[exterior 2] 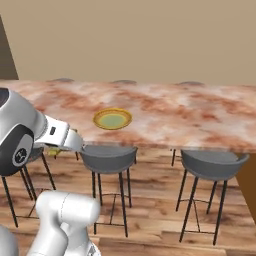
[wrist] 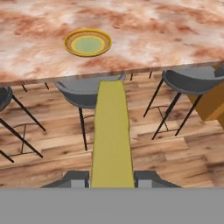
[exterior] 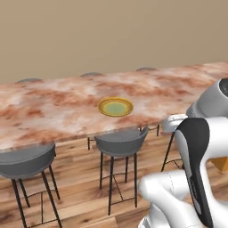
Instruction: Retrieve the butter from the fridge and place it on a plate on the dining table. Then retrieve the butter knife by the fridge and place it near the plate.
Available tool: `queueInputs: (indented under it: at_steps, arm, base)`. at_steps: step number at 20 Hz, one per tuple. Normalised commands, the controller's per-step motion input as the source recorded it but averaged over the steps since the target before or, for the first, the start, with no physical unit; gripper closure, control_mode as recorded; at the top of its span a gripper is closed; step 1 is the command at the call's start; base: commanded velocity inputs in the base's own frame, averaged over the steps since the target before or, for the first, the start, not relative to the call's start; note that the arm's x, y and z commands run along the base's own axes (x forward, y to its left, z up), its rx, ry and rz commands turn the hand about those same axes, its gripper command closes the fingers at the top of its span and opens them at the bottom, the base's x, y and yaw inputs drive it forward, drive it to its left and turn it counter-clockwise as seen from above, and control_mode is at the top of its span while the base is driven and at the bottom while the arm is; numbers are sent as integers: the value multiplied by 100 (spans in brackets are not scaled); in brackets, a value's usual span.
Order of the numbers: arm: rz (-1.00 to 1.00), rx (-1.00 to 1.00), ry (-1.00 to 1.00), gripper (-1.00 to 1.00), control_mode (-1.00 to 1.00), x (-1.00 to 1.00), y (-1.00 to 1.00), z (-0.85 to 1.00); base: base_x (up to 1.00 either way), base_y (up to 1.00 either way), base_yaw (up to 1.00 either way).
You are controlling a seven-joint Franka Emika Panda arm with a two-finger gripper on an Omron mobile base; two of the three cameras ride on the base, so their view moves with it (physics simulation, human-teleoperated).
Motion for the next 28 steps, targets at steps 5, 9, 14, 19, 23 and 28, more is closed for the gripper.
queueInputs:
  at_steps: [5, 9, 14, 19, 23, 28]
  arm:
    - [0, 0, 0, 100, 100, 0, 0, 0]
    - [0, 0, 0, 100, 100, 0, 0, 0]
    - [0, 0, 0, 100, 100, 0, 0, 0]
    - [0, 0, 0, 100, 100, 0, 0, 0]
    - [2, 0, 0, 100, -100, 8, 0, 0]
    - [6, 0, 0, 100, -100, 31, 0, 0]
  base:
    - [67, 4, 8]
    - [74, 0, 11]
    - [64, 0, 9]
    - [24, 0, 4]
    - [7, 0, 2]
    - [0, 0, 0]
